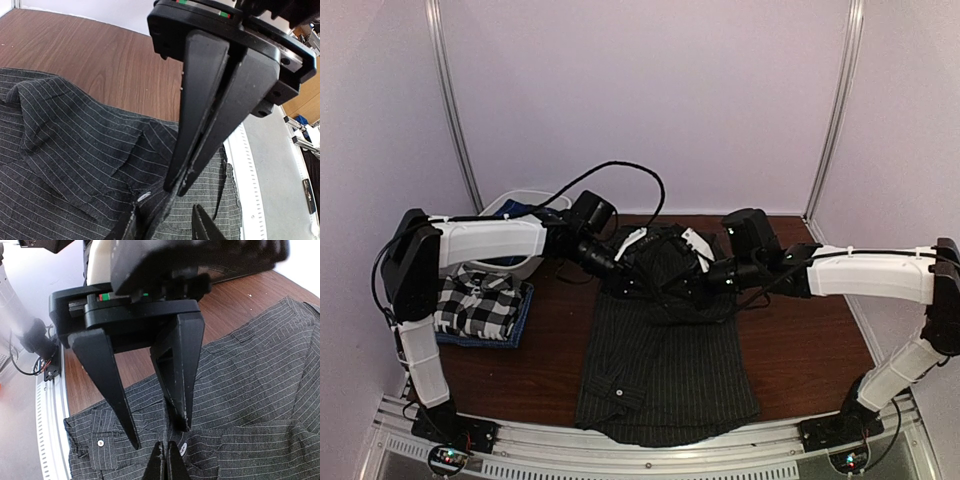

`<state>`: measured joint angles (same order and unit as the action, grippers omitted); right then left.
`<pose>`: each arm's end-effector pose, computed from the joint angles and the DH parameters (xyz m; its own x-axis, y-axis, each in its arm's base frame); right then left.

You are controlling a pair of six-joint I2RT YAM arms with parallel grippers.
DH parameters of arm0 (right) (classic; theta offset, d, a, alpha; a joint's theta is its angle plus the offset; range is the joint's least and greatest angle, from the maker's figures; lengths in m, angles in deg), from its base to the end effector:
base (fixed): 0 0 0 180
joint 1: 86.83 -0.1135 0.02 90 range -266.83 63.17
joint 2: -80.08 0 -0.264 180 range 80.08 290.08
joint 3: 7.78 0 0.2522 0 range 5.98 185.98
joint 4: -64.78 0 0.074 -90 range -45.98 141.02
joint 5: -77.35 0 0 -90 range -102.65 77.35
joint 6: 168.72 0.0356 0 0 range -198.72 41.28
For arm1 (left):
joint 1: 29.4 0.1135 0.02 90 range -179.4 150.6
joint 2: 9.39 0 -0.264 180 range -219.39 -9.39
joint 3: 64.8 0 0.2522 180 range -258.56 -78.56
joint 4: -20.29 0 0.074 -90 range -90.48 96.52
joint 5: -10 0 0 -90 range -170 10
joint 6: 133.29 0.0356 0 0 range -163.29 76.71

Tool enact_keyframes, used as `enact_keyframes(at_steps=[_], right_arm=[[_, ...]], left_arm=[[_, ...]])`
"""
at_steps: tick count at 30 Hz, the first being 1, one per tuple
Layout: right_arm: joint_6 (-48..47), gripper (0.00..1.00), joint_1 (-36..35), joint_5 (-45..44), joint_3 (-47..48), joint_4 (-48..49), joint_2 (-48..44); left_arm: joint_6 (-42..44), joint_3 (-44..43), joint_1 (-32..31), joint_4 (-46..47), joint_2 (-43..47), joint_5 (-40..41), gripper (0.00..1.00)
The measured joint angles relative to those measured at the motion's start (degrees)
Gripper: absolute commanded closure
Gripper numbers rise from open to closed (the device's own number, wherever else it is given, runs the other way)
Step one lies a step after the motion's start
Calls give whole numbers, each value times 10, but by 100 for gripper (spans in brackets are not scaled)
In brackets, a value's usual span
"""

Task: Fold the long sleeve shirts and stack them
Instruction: Pass from the right arm to the left

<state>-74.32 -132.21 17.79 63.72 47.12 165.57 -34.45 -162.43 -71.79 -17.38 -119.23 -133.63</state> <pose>0.2211 0.2498 0.2608 -0.4378 -0.3495 -0.8284 -0.8856 0.3264 0.3304 0.2889 -0.3026 0.2358 -0.4377 0.5230 -0.7314 0.8605 0.0079 -0.5094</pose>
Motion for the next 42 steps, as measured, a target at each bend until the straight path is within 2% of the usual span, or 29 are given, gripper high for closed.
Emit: enact_keyframes(at_steps=[11, 17, 21, 22, 25, 28, 31, 35, 42], right_arm=[[0, 100, 5, 9, -2, 12, -1], [2, 100, 5, 10, -2, 12, -1], [10, 100, 5, 10, -2, 20, -1], [14, 97, 6, 9, -2, 23, -1], [24, 71, 8, 3, -2, 29, -1], [39, 52, 11, -12, -5, 42, -1], [57, 40, 21, -42, -12, 41, -11], [94, 29, 59, -81, -26, 35, -51], [174, 28, 183, -150, -57, 28, -110]], left_arm=[[-8, 0, 5, 13, 0, -8, 69], [-18, 0, 5, 16, 0, -9, 84], [-29, 0, 4, 19, 0, -11, 99], [-34, 0, 4, 23, -1, -12, 100], [-58, 5, 4, 46, 0, -11, 100], [-104, 32, 4, 84, 7, 13, 100], [-158, 63, 4, 115, 20, 46, 100], [-219, 92, 5, 136, 63, 104, 100], [-317, 75, 16, 150, 176, 239, 100]])
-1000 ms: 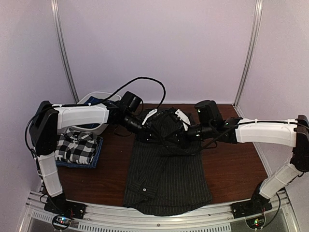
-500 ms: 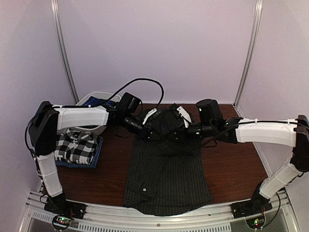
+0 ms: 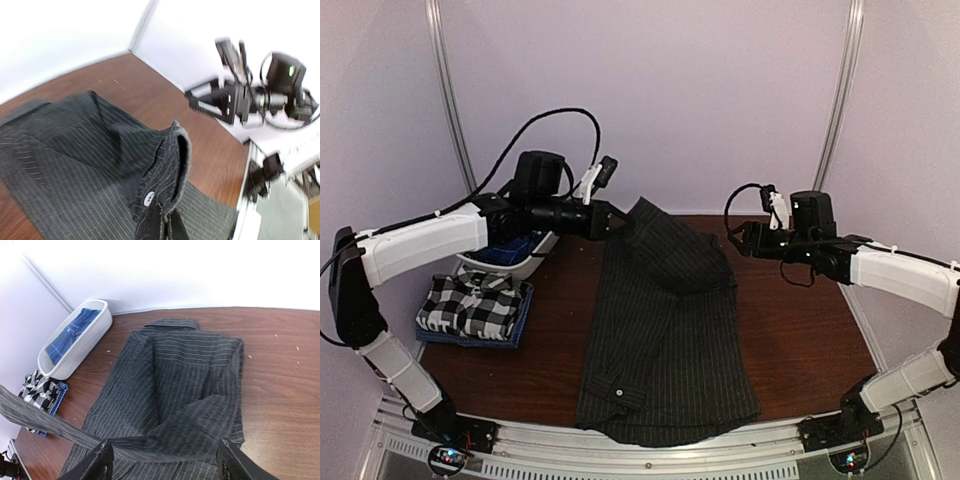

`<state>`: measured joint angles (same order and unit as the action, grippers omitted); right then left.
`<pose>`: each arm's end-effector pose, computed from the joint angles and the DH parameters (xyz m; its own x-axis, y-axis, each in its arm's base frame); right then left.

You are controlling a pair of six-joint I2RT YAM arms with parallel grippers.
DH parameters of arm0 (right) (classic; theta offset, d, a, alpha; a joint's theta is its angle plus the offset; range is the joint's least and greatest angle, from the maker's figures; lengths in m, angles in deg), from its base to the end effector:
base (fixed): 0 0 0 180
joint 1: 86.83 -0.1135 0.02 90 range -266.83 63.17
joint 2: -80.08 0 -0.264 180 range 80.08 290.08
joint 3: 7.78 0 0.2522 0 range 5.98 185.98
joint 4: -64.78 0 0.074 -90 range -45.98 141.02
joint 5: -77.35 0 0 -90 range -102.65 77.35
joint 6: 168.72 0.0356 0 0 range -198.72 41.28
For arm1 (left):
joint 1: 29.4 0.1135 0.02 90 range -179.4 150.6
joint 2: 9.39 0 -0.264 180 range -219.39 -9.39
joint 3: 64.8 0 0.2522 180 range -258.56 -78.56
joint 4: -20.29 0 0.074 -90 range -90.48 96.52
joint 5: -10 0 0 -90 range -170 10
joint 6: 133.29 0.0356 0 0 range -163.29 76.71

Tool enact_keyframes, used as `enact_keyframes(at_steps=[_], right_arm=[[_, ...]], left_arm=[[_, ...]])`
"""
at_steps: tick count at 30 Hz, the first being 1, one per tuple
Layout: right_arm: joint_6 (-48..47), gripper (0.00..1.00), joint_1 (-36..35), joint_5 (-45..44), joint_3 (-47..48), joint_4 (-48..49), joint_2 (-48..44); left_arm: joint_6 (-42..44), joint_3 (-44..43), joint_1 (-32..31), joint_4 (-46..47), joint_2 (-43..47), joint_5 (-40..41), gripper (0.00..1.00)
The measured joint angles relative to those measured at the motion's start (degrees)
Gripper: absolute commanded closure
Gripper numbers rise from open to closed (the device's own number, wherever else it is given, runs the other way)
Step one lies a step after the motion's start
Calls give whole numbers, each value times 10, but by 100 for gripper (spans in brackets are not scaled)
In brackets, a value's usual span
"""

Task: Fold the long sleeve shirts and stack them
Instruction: Pass from the right arm to the left, then pick up the 1/3-folded shirt from the center of the board.

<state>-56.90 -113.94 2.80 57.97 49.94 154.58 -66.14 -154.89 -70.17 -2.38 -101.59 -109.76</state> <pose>0.2609 0.1442 0.2862 -0.5747 0.1082 -0.8112 -0.4771 0.7610 0.4396 0.2743 -0.2598 0.3241 -0.6452 0.1112 -0.7559 0.7137 0.4409 -0.5443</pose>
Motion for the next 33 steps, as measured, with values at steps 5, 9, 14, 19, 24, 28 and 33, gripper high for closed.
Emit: enact_keyframes(at_steps=[5, 9, 14, 19, 24, 28, 33], right_arm=[[45, 30, 44, -21, -25, -10, 20], [61, 31, 52, -29, -37, -13, 48], [70, 31, 52, -28, -52, -12, 68], [71, 31, 51, -29, -78, -11, 71], [76, 31, 36, -31, -115, -20, 63], [93, 31, 6, -40, -141, -44, 39], [139, 33, -66, -52, -186, -88, -48]], left_arm=[[-113, -5, 24, -13, 40, 90, 100], [-220, 76, 35, -19, 99, 139, 100], [-308, 162, 36, -28, 162, 183, 100], [-337, 164, 36, -28, 172, 210, 100], [-340, 139, 36, -38, 171, 236, 100], [-320, 92, 37, -45, 158, 244, 100], [-285, 43, 37, -41, 119, 240, 100]])
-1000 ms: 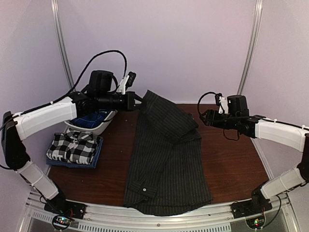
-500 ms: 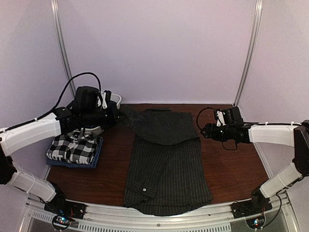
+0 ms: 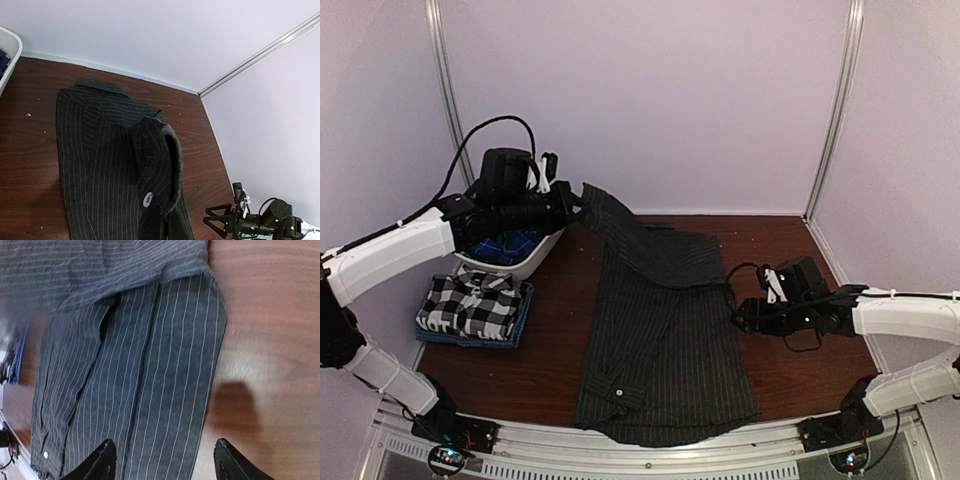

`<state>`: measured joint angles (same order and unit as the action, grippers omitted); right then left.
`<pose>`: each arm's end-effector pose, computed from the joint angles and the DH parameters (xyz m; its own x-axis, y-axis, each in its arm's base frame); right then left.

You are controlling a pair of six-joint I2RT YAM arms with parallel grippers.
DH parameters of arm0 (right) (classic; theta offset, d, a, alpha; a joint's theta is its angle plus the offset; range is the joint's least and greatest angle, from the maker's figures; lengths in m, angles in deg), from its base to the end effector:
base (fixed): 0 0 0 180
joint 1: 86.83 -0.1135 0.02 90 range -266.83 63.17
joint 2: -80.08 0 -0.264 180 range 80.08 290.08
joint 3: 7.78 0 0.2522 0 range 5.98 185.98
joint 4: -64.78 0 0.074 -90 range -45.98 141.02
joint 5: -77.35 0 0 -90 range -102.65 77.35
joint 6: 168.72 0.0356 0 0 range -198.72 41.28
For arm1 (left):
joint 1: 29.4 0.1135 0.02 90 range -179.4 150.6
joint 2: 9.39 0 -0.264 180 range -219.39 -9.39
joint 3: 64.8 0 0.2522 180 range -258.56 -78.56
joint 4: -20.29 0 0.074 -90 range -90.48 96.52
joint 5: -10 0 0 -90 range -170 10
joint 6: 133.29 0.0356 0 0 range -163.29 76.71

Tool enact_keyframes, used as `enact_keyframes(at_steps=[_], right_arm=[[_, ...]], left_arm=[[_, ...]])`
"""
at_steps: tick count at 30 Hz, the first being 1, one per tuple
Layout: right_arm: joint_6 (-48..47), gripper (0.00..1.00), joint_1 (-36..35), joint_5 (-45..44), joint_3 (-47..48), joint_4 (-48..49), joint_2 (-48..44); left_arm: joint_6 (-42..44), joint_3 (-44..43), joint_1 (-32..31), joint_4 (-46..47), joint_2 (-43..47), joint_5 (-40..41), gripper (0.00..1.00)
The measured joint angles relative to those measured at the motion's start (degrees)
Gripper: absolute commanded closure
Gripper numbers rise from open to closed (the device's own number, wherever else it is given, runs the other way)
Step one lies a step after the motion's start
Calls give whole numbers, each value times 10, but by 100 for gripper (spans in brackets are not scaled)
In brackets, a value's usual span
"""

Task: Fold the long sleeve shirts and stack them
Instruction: Pick up the 1/3-folded shirt from the center of the board.

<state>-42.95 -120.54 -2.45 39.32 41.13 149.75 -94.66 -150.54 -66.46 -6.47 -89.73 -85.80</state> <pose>0.1933 0.1366 0.1855 -0.8662 0.1137 -0.4866 -0.1748 0.8433 0.5082 0.2601 -0.2010 0.3576 -0.7085 -0.4389 -0.5527 0.1941 0.6317 -0.7505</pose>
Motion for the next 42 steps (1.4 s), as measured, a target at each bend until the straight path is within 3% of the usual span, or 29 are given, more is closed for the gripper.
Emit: enact_keyframes(at_steps=[8, 14, 19, 24, 31, 33, 42], right_arm=[[132, 40, -135, -32, -83, -142, -183], [262, 46, -279, -58, -105, -230, -260], [349, 50, -359, -75, -105, -255, -235], [398, 58, -393, -90, -105, -264, -189], [428, 94, -409, -109, -103, -238, -160], [426, 100, -412, -115, -97, -234, -150], [399, 100, -439, -158, 33, -239, -66]], left_arm=[[38, -19, 1, 1, -40, -30, 100], [51, -27, 2, 16, -54, -53, 100], [55, -27, 2, 29, -58, -65, 100], [58, -27, 2, 39, -58, -71, 100], [68, -29, 2, 41, -58, -72, 100], [75, -35, 2, 38, -58, -70, 100], [123, -121, 38, 24, -58, -58, 100]])
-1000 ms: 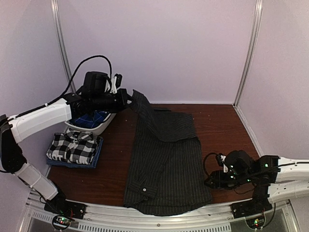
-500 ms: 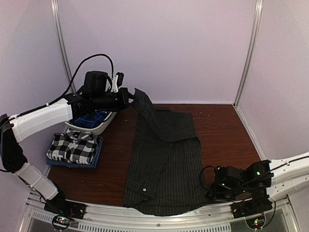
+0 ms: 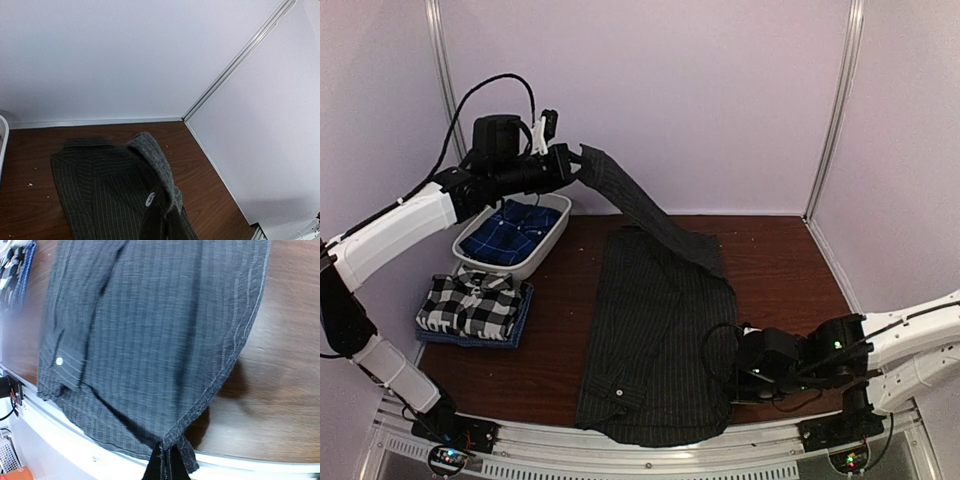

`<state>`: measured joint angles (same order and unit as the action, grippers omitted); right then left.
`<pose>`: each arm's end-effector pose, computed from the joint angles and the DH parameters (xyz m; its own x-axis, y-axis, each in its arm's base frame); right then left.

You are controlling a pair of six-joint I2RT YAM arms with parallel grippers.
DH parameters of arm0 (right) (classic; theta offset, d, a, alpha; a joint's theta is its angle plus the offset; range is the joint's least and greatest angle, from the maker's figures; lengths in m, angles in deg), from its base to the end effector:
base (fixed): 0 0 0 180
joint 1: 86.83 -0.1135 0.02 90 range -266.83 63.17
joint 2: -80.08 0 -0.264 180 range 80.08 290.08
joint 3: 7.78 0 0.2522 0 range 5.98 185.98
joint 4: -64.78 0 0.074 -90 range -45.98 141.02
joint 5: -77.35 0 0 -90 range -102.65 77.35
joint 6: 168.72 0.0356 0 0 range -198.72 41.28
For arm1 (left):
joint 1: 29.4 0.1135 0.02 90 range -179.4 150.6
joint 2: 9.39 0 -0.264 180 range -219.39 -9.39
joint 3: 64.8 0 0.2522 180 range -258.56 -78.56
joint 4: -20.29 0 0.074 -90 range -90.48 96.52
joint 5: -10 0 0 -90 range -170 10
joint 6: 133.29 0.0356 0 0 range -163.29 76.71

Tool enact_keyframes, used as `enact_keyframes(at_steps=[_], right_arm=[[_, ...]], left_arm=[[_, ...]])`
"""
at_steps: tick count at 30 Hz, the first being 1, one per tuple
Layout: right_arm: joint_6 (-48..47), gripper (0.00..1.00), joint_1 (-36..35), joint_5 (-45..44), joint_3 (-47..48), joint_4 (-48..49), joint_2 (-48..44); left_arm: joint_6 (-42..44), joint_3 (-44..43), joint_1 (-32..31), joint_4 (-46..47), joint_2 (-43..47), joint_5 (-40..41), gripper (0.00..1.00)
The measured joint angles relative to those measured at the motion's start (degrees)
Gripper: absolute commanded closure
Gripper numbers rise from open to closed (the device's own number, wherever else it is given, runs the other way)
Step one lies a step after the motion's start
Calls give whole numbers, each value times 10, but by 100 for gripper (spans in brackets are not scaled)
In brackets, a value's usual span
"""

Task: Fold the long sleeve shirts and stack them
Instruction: Pick up the 1/3-folded shirt from the center of the board, then fold the 1/3-folded shirt at the center of the board.

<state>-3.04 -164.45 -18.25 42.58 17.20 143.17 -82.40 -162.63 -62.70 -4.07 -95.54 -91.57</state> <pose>0.0464 0.1953 0.1983 -0.9779 0.0426 -0.2046 -0.0574 0.8866 0.4590 0.2932 -0.2011 0.4041 -0.5848 -0.3552 -0.7292 0.4285 0.6280 -0.6496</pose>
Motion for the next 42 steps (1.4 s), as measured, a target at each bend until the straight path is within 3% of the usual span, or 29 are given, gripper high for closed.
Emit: enact_keyframes(at_steps=[7, 14, 29, 32, 39, 42], right_arm=[[-60, 100, -20, 8, 95, 45, 130], [-97, 100, -21, 53, 101, 137, 212], [-97, 99, 3, 131, 85, 296, 270], [-95, 90, 3, 136, 72, 303, 270], [-85, 55, 3, 141, 2, 301, 235], [-87, 49, 9, 137, -5, 291, 192]], left_arm=[[31, -16, 56, -20, 1, 0, 100], [55, -5, 118, -48, 17, 3, 100], [76, 18, 145, -63, 33, -6, 100], [77, 18, 145, -63, 32, -19, 100], [78, 18, 145, -62, 31, -65, 100], [80, 23, 145, -62, 28, -87, 100]])
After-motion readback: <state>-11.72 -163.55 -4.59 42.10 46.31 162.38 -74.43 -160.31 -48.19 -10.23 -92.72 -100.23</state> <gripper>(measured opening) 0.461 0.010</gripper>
